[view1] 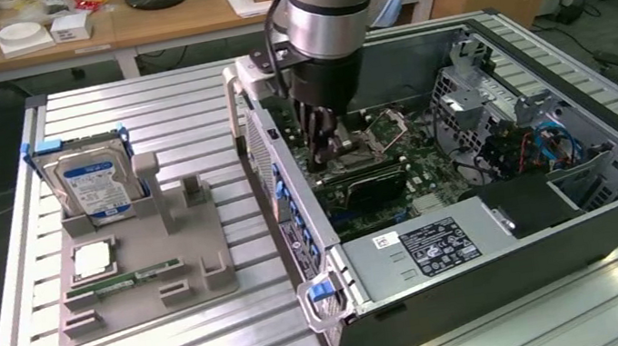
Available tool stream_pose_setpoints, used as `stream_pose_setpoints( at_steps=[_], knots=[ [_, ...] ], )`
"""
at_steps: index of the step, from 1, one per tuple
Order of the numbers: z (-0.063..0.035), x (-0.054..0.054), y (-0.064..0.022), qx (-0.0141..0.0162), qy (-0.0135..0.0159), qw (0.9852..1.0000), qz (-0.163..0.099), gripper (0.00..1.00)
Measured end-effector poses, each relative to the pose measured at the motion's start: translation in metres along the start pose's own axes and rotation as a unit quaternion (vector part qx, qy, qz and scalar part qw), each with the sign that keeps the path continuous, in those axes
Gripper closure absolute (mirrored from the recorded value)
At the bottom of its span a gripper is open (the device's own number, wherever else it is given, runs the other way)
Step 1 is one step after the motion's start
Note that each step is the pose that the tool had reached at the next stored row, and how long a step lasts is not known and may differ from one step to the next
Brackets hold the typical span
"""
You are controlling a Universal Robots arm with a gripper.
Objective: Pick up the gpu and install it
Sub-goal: 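Press down on the gpu until it lock into place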
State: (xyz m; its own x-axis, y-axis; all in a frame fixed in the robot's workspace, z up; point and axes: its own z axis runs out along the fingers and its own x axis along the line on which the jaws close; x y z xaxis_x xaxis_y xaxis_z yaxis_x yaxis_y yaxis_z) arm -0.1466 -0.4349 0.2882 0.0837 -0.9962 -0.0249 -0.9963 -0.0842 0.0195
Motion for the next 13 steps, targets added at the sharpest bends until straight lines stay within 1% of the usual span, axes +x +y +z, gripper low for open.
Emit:
stream_pose_setpoints(
  at_steps=[3,7,10,13],
  knots=[
    [-0.0009,-0.002,0.0040,-0.0002,0.0004,1.0000,0.000,0.90],
    [-0.0049,-0.003,0.0092,-0.0001,0.0005,1.0000,0.000,0.90],
    [-0.0061,-0.003,0.0155,-0.0002,0.0006,1.0000,0.000,0.90],
    [-0.0061,-0.002,0.0165,-0.0002,0.0006,1.0000,0.000,0.90]
  ],
)
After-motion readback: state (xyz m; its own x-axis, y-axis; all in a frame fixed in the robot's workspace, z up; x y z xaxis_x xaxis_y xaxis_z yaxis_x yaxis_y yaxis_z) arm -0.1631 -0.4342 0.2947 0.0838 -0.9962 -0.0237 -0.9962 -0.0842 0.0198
